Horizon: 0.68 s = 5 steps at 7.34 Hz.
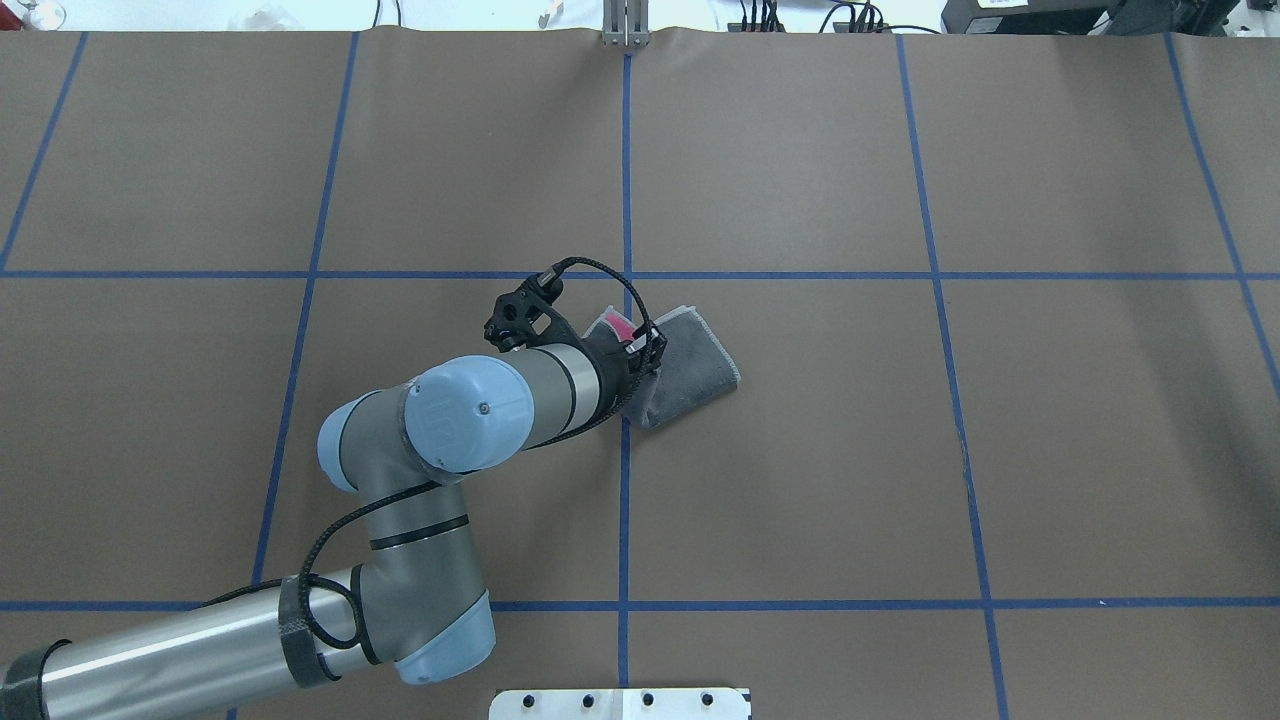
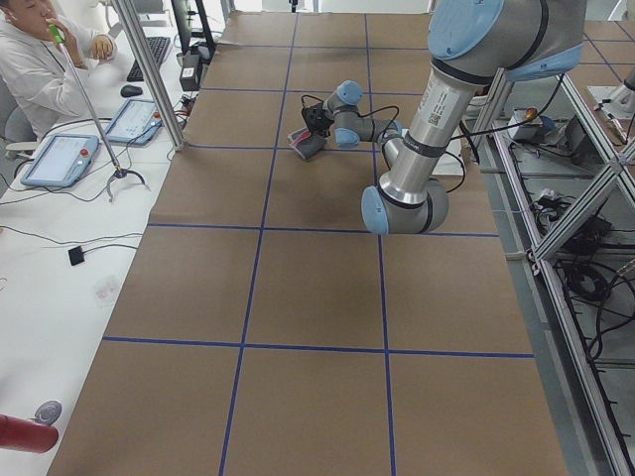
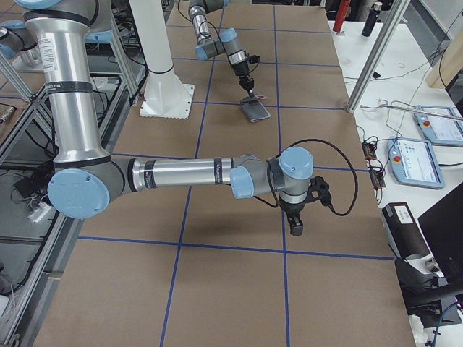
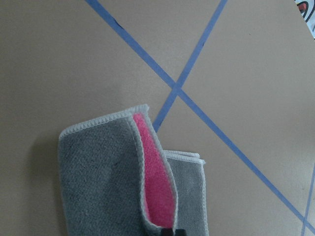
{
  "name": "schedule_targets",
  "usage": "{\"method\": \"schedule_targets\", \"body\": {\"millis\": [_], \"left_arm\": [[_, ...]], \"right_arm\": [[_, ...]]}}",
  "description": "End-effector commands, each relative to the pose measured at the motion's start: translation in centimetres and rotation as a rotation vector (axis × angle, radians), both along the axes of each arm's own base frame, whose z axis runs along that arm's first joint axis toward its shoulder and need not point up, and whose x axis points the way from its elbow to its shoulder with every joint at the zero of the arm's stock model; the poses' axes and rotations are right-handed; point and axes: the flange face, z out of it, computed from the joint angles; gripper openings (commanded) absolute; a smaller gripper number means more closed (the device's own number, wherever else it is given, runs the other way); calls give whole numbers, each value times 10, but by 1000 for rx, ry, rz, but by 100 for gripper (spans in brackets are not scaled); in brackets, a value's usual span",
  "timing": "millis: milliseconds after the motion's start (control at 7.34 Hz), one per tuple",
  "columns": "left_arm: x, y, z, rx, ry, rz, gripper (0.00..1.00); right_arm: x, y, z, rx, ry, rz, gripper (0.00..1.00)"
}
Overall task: Fold towel twice with both arms
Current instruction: 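Fold the held strip end over onto the other end with the left gripper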
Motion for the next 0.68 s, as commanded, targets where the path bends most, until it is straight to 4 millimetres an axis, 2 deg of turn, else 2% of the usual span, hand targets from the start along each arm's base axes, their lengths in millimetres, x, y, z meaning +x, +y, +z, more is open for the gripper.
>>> {"method": "schedule_targets", "body": {"millis": [0,409,545], "left_arm": [[7,-4,-16,5,11,-3,0],[10,-11,-49,-7,-22,-13,0],[12,-12,-47,-9,-26,-13,0]], "right_arm": [[0,0,0,0,1,0,100],[0,0,-1,3,1,0,100],[0,0,-1,3,1,0,100]]}}
